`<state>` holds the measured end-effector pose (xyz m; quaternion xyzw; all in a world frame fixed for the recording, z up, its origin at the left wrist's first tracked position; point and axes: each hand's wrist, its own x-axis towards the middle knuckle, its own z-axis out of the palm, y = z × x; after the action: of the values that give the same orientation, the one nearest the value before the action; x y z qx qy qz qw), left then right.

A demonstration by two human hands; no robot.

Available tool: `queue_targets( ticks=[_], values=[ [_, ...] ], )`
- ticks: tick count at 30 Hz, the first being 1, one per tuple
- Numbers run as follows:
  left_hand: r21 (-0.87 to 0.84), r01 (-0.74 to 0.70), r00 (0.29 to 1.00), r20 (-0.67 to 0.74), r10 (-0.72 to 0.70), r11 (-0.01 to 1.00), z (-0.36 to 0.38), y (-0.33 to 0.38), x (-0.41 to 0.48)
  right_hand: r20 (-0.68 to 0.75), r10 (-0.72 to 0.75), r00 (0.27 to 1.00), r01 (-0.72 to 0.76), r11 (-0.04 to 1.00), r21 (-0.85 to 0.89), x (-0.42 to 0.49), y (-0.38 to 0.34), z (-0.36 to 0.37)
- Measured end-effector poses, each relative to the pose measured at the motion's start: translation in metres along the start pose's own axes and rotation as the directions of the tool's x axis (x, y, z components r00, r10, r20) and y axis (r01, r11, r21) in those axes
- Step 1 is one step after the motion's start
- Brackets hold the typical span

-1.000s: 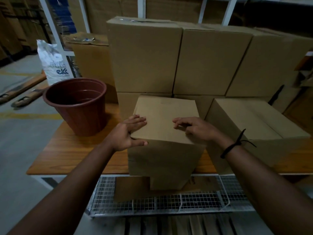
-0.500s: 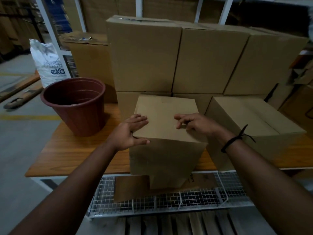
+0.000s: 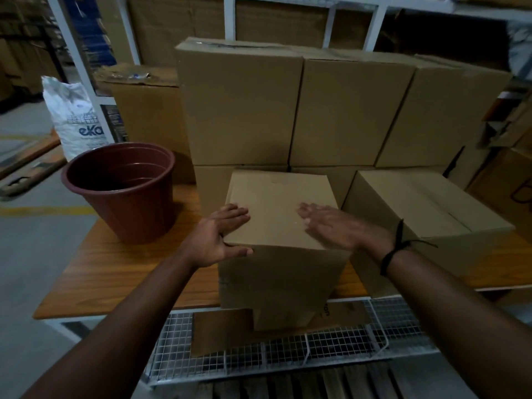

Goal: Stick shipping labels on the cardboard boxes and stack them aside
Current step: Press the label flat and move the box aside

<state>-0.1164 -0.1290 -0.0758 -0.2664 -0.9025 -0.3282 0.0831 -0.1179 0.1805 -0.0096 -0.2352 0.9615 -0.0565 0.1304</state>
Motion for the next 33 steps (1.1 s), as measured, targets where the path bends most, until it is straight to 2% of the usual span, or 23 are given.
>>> queue_targets(
  ticks=[1, 2, 6, 8, 10, 11, 14, 16, 18, 20, 22, 25, 26, 29, 31, 33],
  values=[
    [-0.003, 0.005, 1.000, 0.003, -0.005, 1.000, 0.000, 0.000, 0.000, -0.013, 0.041, 0.999, -0.041, 0.999, -0.021, 0.002, -0.002, -0.003],
    [-0.004, 0.007, 1.000, 0.002, -0.007, 1.000, -0.001, 0.000, 0.000, -0.013, 0.023, 1.000, -0.023, 0.999, -0.040, 0.003, -0.011, -0.004],
    [0.010, -0.018, 1.000, -0.010, 0.018, 1.000, 0.000, 0.000, 0.000, 0.054, -0.242, 0.969, 0.242, 0.970, 0.008, 0.006, -0.048, 0.013],
    [0.019, -0.007, 1.000, 0.007, 0.007, 1.000, -0.001, -0.001, 0.001, 0.013, -0.146, 0.989, 0.145, 0.988, 0.062, 0.016, -0.030, 0.005],
    [0.015, 0.005, 1.000, 0.014, -0.005, 1.000, -0.001, -0.001, 0.001, -0.027, 0.016, 1.000, -0.015, 0.999, 0.042, 0.023, -0.014, -0.006],
    [0.010, 0.009, 1.000, 0.014, -0.009, 1.000, -0.001, -0.001, 0.001, -0.022, 0.033, 0.999, -0.032, 0.999, 0.009, 0.023, -0.017, -0.007],
    [0.014, -0.005, 1.000, -0.003, 0.005, 1.000, 0.001, -0.003, 0.000, 0.018, -0.159, 0.987, 0.160, 0.985, -0.067, 0.016, -0.057, 0.008],
    [0.024, -0.017, 1.000, -0.008, 0.017, 1.000, 0.002, -0.003, 0.000, 0.013, -0.241, 0.971, 0.241, 0.971, -0.003, 0.012, -0.058, 0.012],
    [0.020, -0.009, 1.000, -0.001, 0.009, 1.000, 0.002, -0.002, 0.001, -0.025, -0.101, 0.995, 0.102, 0.992, 0.076, 0.017, -0.037, 0.001],
    [0.015, -0.008, 1.000, -0.006, 0.008, 1.000, 0.002, -0.002, 0.002, -0.059, 0.030, 0.998, -0.027, 0.998, 0.055, 0.022, -0.029, -0.006],
    [0.015, -0.007, 1.000, -0.012, 0.007, 1.000, 0.002, -0.003, 0.001, -0.024, -0.017, 1.000, 0.018, 1.000, 0.018, 0.023, -0.049, -0.001],
    [0.018, -0.013, 1.000, -0.011, 0.013, 1.000, 0.003, -0.003, 0.000, 0.031, -0.213, 0.977, 0.213, 0.977, 0.013, 0.013, -0.068, 0.017],
    [0.020, -0.007, 1.000, -0.003, 0.007, 1.000, 0.002, -0.002, 0.001, 0.018, -0.197, 0.980, 0.196, 0.979, 0.051, 0.009, -0.060, 0.014],
    [0.014, 0.008, 1.000, 0.002, -0.008, 1.000, 0.001, -0.001, 0.001, -0.036, 0.025, 0.999, -0.022, 0.995, 0.093, 0.000, -0.032, 0.003],
    [0.014, 0.008, 1.000, -0.003, -0.008, 1.000, 0.001, -0.001, 0.001, -0.014, 0.012, 1.000, -0.012, 1.000, 0.021, -0.007, -0.040, 0.005],
    [0.008, 0.003, 1.000, -0.009, -0.003, 1.000, 0.002, -0.002, 0.000, 0.017, -0.096, 0.995, 0.096, 0.995, -0.006, -0.011, -0.058, 0.013]
  ],
)
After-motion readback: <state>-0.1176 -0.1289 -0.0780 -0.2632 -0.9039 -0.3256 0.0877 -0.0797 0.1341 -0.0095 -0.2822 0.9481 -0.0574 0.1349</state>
